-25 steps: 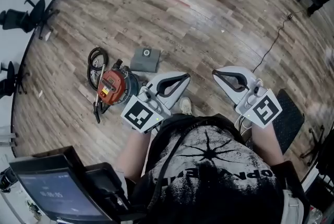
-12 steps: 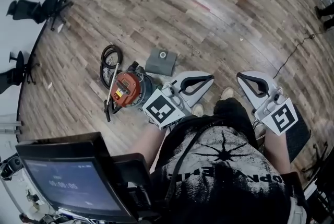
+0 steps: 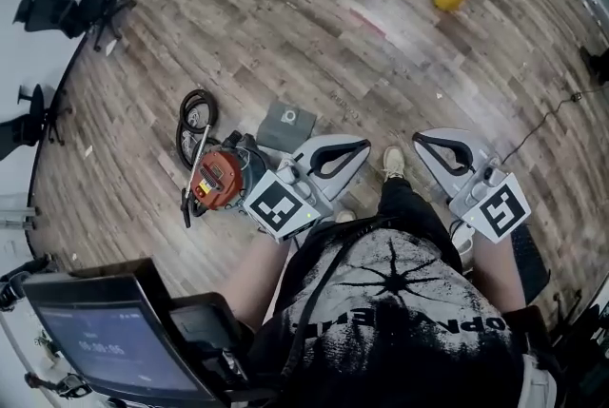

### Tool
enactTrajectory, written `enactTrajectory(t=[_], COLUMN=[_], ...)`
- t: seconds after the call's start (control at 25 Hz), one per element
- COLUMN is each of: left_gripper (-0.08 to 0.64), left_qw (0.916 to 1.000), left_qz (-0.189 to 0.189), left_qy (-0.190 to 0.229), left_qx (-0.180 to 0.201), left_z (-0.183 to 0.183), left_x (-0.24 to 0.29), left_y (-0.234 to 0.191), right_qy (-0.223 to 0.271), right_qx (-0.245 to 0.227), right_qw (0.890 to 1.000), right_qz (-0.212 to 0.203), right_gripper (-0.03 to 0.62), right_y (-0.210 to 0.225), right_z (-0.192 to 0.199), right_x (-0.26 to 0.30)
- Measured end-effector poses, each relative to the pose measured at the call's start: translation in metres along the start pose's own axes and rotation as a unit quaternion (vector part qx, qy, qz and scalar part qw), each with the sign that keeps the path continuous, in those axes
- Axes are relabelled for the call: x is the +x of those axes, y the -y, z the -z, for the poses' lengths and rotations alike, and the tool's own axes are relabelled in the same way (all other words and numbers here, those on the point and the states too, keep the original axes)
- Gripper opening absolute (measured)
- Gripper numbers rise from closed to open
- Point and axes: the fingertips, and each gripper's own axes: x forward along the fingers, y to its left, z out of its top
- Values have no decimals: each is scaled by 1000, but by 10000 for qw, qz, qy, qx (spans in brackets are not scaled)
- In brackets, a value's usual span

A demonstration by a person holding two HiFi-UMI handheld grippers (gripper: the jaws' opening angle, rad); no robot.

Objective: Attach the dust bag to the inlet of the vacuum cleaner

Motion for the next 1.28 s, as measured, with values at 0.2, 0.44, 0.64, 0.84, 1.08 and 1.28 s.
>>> enactTrajectory(t=[0.2,0.44,0.64,0.84,1.08,1.28], left_gripper=[3,3,3,3,3,3], left_qw=[9994,9970,9908,9866,9830,9793], left_qz=[-349,-739,-1335,-1595,-1810,-2001], left_qy=[-39,166,-200,-263,-94,234], left_qx=[-70,127,-107,-214,-281,-190], left_z=[-19,-46,-46,-40,-36,-48], left_x=[57,114,128,127,116,99], left_y=[-42,-86,-120,-146,-201,-266], right_qy=[97,157,196,341,284,264], right_qx=[-18,-108,-28,60,66,-151], right_qw=[9989,9957,9923,9883,9840,9791], right_qz=[-463,-906,-1223,-1484,-1760,-2013], right_gripper=[5,5,5,5,5,5], right_y=[74,153,199,220,237,253], right_z=[-11,-13,-6,-4,5,-2], right_x=[12,17,24,47,100,165])
